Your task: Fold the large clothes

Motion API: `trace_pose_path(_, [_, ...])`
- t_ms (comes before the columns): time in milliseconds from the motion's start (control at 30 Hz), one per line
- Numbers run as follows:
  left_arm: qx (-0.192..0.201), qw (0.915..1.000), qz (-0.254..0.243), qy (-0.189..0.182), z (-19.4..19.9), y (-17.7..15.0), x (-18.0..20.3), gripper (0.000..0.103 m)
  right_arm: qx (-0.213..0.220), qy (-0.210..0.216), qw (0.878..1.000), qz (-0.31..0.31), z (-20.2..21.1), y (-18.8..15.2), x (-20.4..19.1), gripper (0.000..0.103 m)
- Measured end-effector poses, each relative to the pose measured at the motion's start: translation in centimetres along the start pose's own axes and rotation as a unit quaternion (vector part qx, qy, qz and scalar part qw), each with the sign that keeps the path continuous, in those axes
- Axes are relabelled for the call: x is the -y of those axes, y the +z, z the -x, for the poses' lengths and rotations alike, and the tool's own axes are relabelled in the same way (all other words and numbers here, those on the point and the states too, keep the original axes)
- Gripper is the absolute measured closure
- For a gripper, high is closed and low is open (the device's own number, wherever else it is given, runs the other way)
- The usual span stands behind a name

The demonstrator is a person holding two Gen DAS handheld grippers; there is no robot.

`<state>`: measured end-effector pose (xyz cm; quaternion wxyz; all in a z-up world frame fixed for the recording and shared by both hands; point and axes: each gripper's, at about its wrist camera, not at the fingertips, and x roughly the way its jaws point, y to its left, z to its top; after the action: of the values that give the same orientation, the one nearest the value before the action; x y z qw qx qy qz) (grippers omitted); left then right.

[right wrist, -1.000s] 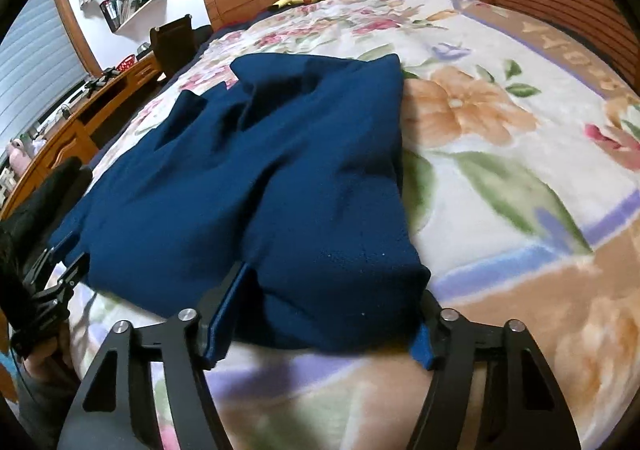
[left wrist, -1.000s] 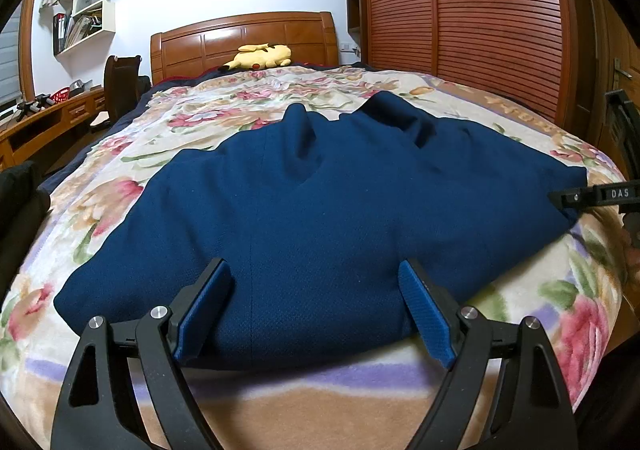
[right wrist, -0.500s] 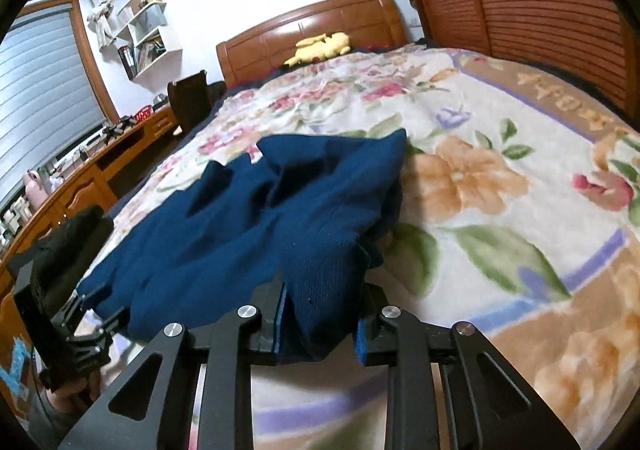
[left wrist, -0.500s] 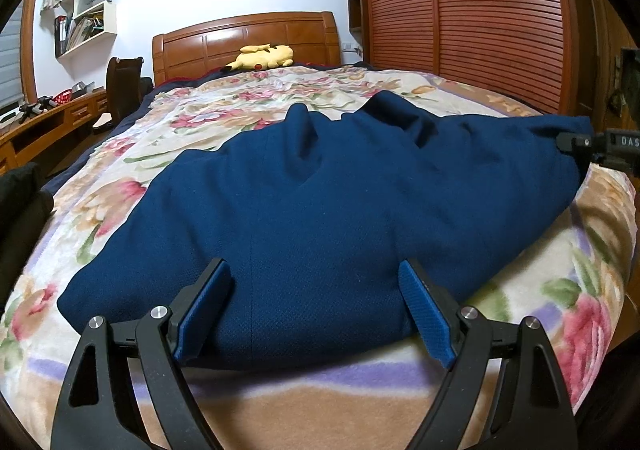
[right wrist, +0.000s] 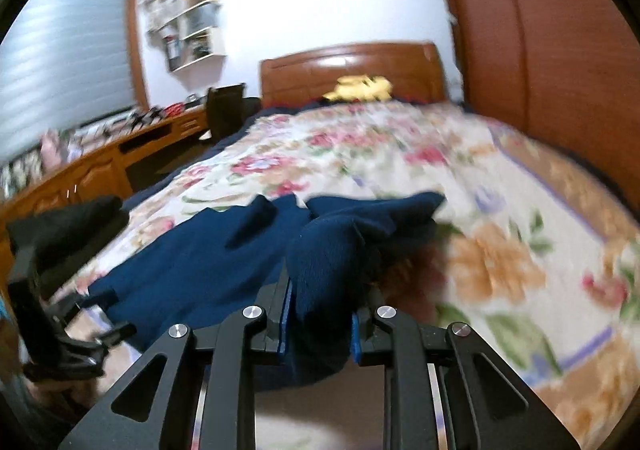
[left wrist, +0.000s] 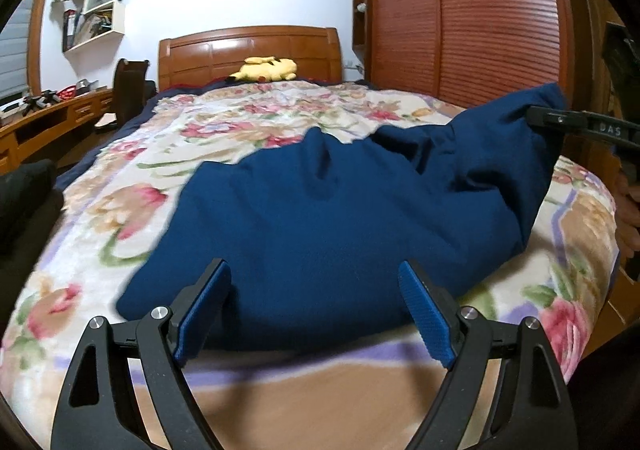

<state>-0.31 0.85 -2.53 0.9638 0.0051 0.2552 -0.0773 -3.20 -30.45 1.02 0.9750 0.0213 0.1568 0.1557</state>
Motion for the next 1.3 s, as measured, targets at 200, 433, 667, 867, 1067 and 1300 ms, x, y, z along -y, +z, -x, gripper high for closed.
trace_pose_path(200, [0.009,0.9992,0.033,0.021,2.0,-0.4,-3.6,0.017,-0.006,0.017,0.999,0.047,-2.3,2.3,-4.7,0.083])
trace_pose_path(433, [0.022,0.9958,0.079,0.041,4.1,-1.1,-8.2,0.017,-0.005,0.040,0.994,0.098,-5.4,4.9,-11.3,0.085])
trace_pose_path(667, [0.011,0.9935,0.090,0.070,5.2,-2.6,-11.6,0.017,-0.031,0.100,0.986,0.131,-9.1,5.5,-18.3,0.086])
trace_pose_path(867, [0.004,0.9892,0.121,0.082,6.0,-3.8,-14.5,0.017,-0.107,0.148,0.971,0.157,-14.0,2.1,-23.2,0.086])
trace_pose_path(1067, [0.003,0.9894,0.122,0.079,5.5,-3.7,-14.3,0.017,-0.131,0.137,0.972,0.141,-17.0,2.7,-23.9,0.075])
trace_pose_path(1300, [0.008,0.9917,0.102,0.078,5.6,-3.4,-13.2,0.017,-0.051,0.123,0.983,0.126,-13.1,7.8,-19.8,0.045])
